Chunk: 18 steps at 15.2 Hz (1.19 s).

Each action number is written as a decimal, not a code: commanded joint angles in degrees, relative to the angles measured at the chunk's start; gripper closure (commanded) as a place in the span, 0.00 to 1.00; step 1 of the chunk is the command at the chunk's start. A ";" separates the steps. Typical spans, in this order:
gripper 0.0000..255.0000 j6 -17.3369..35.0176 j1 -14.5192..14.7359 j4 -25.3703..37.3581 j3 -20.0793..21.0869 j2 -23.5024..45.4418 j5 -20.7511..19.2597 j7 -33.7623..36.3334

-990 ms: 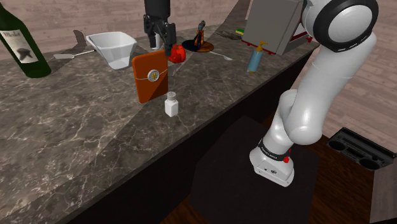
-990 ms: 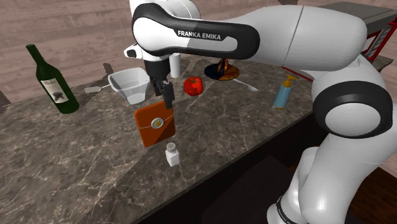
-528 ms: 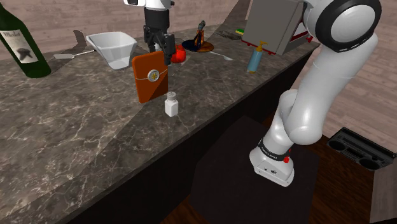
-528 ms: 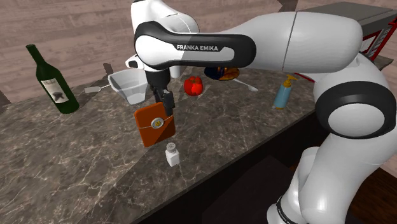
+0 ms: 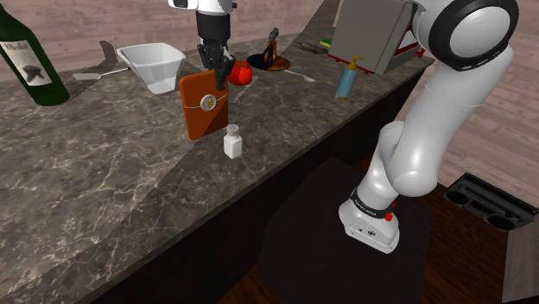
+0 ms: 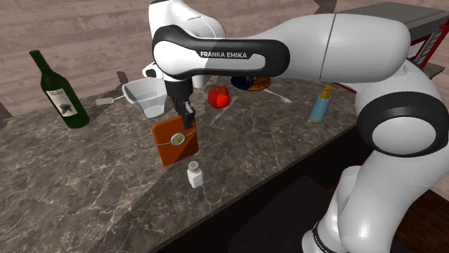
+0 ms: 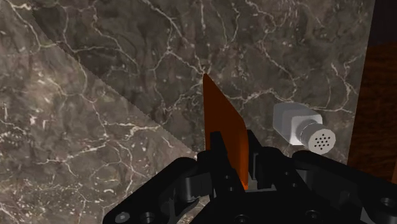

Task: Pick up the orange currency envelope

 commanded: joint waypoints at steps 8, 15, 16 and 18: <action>1.00 -4.91 0.00 5.96 0.00 1.08 0.02 0.19; 1.00 -10.95 -0.05 13.93 -0.04 3.01 0.10 0.34; 1.00 -11.85 -0.05 15.19 -0.04 3.37 0.11 0.37; 1.00 -12.91 -0.07 16.69 -0.05 3.81 0.13 0.39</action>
